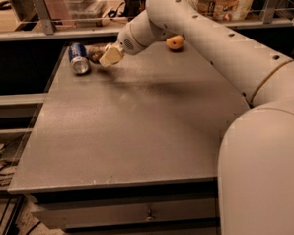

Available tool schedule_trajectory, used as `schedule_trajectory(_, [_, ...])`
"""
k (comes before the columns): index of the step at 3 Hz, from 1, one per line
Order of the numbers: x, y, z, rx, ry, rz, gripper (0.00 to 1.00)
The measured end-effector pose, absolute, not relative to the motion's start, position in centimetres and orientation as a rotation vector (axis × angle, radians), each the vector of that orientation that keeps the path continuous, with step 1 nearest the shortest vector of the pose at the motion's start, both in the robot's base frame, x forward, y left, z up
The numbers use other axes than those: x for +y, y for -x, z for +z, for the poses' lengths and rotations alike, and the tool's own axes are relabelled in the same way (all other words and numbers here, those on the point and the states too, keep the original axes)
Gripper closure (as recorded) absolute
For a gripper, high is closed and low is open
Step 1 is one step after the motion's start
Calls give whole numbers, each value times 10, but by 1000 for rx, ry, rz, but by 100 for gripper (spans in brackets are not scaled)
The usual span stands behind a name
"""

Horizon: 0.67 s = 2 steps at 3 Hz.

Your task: Move orange can near pepsi can

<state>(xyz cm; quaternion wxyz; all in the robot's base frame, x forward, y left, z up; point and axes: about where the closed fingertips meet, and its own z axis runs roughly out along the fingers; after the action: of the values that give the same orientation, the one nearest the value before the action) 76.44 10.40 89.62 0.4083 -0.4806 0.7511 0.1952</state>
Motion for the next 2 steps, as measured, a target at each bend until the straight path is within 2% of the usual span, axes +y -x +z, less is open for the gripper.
schedule_trajectory(1, [113,-768,892,1894,1179,522,0])
schedule_trajectory(2, [121,-765,892,1879,1160,588,0])
